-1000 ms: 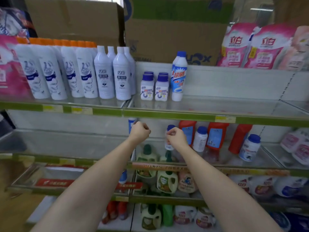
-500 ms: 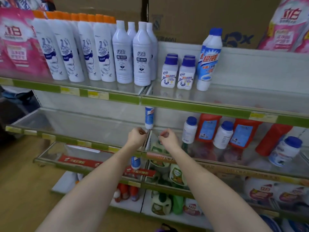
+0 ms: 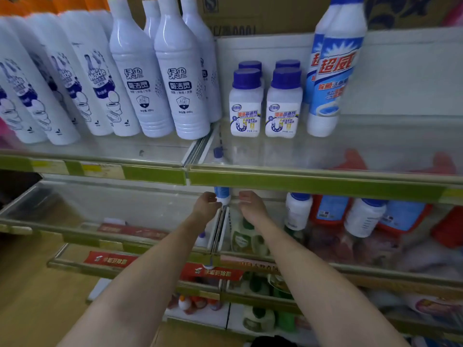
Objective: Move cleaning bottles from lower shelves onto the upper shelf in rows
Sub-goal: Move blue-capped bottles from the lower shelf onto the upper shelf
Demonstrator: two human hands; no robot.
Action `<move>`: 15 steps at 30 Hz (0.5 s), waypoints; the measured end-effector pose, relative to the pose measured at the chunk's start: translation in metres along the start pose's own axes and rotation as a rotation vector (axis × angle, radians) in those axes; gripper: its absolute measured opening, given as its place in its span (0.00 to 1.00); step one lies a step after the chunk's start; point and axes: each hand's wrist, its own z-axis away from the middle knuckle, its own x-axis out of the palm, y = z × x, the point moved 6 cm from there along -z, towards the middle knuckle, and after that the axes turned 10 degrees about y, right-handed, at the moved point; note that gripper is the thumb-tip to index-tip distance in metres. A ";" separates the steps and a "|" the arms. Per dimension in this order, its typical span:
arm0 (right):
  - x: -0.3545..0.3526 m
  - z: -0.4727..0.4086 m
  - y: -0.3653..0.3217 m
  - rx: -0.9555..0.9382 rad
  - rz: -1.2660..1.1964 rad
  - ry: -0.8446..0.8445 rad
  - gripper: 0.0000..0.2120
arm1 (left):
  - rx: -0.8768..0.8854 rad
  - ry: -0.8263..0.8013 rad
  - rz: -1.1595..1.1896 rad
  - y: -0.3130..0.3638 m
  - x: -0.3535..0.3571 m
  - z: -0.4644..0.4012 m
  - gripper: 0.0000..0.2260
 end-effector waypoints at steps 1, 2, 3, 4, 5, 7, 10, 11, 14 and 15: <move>0.002 -0.008 0.002 0.006 0.000 -0.022 0.14 | -0.014 0.003 0.019 -0.002 0.005 -0.009 0.20; 0.006 -0.017 0.005 0.017 -0.010 -0.042 0.15 | -0.022 0.003 0.038 -0.006 0.011 -0.017 0.20; 0.009 -0.023 0.008 0.026 -0.043 -0.061 0.15 | -0.026 0.004 0.061 -0.010 0.017 -0.025 0.21; 0.014 -0.029 0.012 0.048 -0.084 -0.073 0.15 | -0.030 0.008 0.084 -0.013 0.022 -0.031 0.22; 0.018 -0.033 0.016 0.060 -0.128 -0.075 0.15 | -0.035 0.014 0.102 -0.017 0.027 -0.037 0.23; 0.030 -0.038 0.026 0.085 -0.212 -0.078 0.14 | -0.058 0.026 0.144 -0.024 0.034 -0.045 0.25; 0.051 -0.044 0.038 0.081 -0.249 -0.125 0.19 | -0.067 0.036 0.189 -0.033 0.041 -0.055 0.27; 0.056 -0.046 0.040 0.068 -0.248 -0.144 0.19 | -0.068 0.032 0.201 -0.035 0.042 -0.057 0.27; 0.065 -0.049 0.041 0.040 -0.235 -0.173 0.20 | -0.055 0.014 0.224 -0.038 0.046 -0.062 0.26; 0.067 -0.051 0.041 0.030 -0.235 -0.183 0.21 | -0.039 0.006 0.227 -0.037 0.048 -0.062 0.26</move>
